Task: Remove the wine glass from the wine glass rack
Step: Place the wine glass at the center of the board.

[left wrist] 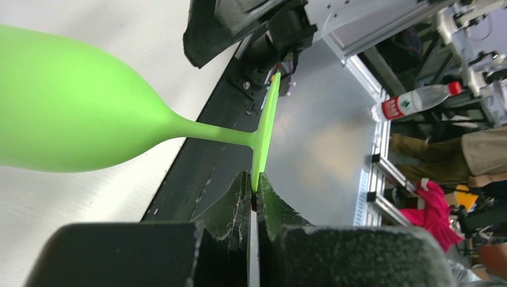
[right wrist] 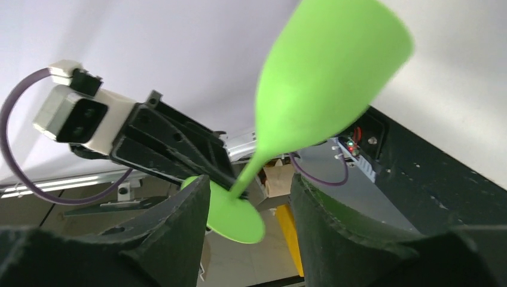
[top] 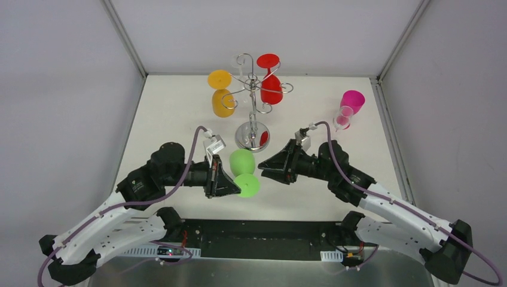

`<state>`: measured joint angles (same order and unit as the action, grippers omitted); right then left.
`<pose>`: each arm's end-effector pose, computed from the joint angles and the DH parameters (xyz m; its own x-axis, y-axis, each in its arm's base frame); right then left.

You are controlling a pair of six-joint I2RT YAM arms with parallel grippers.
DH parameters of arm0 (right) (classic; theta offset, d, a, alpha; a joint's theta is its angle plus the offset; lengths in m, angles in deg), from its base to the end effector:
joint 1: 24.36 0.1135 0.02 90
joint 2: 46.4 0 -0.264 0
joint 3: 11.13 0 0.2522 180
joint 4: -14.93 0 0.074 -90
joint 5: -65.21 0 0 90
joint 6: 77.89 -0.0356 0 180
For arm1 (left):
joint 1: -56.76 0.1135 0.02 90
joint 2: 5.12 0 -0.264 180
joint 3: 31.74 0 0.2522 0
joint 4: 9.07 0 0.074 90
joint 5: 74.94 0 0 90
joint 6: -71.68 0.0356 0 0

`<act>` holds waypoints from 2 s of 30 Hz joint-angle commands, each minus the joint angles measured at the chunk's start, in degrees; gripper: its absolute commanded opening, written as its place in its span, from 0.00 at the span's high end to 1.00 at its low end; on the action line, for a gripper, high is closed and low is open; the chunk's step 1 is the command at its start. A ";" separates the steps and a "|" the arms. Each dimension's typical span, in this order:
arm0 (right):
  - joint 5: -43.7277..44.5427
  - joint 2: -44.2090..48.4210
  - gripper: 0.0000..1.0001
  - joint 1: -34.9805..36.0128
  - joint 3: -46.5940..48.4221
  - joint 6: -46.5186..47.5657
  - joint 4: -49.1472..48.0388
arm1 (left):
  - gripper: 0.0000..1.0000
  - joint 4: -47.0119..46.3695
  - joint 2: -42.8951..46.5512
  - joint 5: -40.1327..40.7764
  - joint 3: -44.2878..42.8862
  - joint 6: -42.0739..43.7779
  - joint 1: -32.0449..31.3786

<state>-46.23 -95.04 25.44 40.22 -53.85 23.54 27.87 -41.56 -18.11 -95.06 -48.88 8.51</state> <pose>0.1218 0.1642 0.3126 -0.8906 0.2631 -0.3709 -0.3246 0.2033 0.9237 0.0752 -0.1135 0.3662 -0.6001 0.0332 -0.7993 0.7875 0.2001 -0.5829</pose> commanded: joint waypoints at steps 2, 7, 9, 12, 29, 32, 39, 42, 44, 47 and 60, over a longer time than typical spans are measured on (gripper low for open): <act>2.81 -0.38 0.44 2.90 -1.22 -5.42 -8.51 | 1.00 2.49 -1.27 9.26 -1.14 7.03 -5.64; 4.46 -1.45 0.43 6.26 -1.83 -6.12 -9.80 | 1.00 2.75 -2.26 13.81 -1.56 9.31 -8.74; 5.27 -1.51 0.43 7.09 -2.55 -6.14 -9.81 | 1.00 2.75 -2.50 14.60 -1.91 10.06 -9.59; 5.94 -1.63 0.43 7.76 -4.04 -7.02 -11.03 | 1.00 2.91 -2.56 15.55 -2.40 11.13 -10.80; 5.63 -8.36 0.43 11.44 -6.72 -11.88 -22.10 | 1.00 4.33 -5.69 21.54 -3.58 16.91 -19.35; 5.36 -9.24 0.44 12.25 -6.80 -12.28 -23.31 | 1.00 4.35 -5.72 22.66 -3.38 17.59 -20.29; 4.75 -9.94 0.51 13.23 -6.67 -12.30 -23.87 | 1.00 4.30 -3.63 23.00 -2.99 18.01 -20.39; 4.43 -10.71 0.56 13.50 -6.49 -12.57 -24.77 | 1.00 4.25 -3.44 22.79 -3.08 17.91 -20.43; 4.27 -11.31 0.59 13.82 -6.32 -12.81 -25.57 | 1.00 4.09 -3.35 22.72 -2.94 17.88 -20.46; 4.17 -12.29 0.62 14.40 -6.08 -13.21 -27.06 | 1.00 3.68 -3.19 22.49 -2.63 17.68 -20.39; 3.93 -13.21 1.00 15.50 -6.02 -13.26 -29.74 | 1.00 3.45 -2.21 23.66 -1.61 16.58 -20.42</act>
<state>-41.61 -108.52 40.10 32.83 -68.10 -1.42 33.66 -44.69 3.81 -96.07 -31.73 -11.55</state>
